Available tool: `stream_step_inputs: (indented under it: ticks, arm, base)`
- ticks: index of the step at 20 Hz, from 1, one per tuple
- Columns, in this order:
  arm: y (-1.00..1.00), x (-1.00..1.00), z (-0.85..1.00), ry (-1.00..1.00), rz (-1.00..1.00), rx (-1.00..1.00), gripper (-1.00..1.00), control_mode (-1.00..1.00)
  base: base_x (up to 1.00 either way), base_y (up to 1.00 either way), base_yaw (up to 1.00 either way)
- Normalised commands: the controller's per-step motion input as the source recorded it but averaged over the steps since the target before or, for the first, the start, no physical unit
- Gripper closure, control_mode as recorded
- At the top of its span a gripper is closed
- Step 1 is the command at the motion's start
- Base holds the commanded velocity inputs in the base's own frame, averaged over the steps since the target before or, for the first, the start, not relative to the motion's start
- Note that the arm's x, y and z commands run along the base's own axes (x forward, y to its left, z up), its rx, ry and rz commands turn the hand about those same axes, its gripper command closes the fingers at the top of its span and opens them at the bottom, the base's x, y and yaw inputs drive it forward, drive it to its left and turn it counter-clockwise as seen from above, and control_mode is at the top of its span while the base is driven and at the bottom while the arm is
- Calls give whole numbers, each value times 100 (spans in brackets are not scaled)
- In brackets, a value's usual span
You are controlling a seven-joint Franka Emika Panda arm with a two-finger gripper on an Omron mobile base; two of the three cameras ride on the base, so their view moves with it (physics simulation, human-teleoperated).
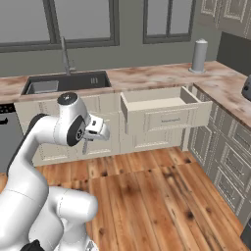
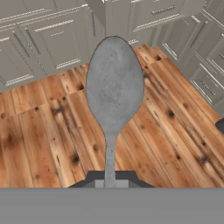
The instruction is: Organize the utensils by type. Pick up the wooden spoons from the counter and place them in the open cabinet. Then pick up the metallic utensils from the counter and place them in the open drawer.
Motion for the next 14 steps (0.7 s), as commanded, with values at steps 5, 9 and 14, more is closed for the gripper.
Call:
stream_step_inputs:
  ticks: [5, 9, 14]
  arm:
    - [0, 0, 0, 0, 0, 0, 100, 100]
    - [0, 0, 0, 0, 0, 0, 100, 100]
    - [0, 0, 0, 0, 0, 0, 100, 100]
  base:
    - [100, 19, -18]
    - [100, 24, -23]
    - [82, 41, -53]
